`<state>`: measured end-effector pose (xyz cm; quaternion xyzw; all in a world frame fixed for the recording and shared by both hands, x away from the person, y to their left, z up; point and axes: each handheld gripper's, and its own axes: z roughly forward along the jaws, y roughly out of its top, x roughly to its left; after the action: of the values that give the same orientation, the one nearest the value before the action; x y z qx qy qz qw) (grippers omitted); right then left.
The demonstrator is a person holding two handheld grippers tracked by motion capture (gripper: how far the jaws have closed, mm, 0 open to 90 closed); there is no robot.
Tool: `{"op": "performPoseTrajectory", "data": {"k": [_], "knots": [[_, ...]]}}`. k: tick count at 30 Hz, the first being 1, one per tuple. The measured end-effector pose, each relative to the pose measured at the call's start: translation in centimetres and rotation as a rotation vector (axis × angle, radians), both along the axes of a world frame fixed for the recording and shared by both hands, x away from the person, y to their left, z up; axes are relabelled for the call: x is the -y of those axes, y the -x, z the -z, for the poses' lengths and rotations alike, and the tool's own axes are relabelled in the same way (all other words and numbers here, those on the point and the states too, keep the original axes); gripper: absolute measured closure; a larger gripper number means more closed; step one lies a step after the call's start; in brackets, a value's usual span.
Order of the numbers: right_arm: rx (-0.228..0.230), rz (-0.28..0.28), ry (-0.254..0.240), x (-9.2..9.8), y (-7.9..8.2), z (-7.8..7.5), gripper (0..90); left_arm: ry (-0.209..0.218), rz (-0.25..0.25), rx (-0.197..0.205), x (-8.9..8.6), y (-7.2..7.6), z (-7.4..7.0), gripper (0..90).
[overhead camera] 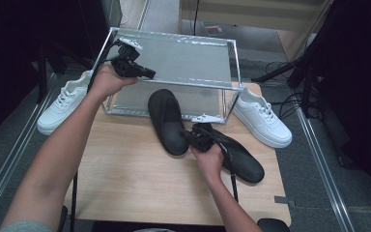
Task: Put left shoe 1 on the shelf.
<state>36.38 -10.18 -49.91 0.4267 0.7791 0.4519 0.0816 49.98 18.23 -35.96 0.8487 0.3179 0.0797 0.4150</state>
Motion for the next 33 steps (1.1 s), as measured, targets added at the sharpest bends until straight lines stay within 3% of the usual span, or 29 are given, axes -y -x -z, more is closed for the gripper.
{"op": "performPoseTrajectory", "data": {"k": [2,4,7,11,15,33], "knots": [[-0.016,-0.024,-0.043,0.4,0.9,0.4,90.0,-0.002,0.001,0.003,0.0,0.0,0.0,90.0],[-0.003,-0.046,-0.060,0.7,1.9,0.8,90.0,-0.006,-0.001,0.005,0.0,0.0,0.0,90.0],[0.030,-0.063,-0.003,0.8,3.0,1.3,90.0,-0.005,-0.004,0.006,0.1,0.0,0.0,90.0],[0.040,-0.077,0.054,0.8,3.9,2.0,90.0,-0.014,-0.002,0.011,0.1,0.1,-0.1,90.0],[0.014,-0.090,0.100,0.7,4.1,2.9,90.0,-0.010,-0.002,0.010,0.1,0.1,0.0,90.0],[0.021,-0.086,0.077,-0.6,3.6,3.4,90.0,-0.010,-0.008,0.018,0.1,0.1,0.0,90.0]]}}
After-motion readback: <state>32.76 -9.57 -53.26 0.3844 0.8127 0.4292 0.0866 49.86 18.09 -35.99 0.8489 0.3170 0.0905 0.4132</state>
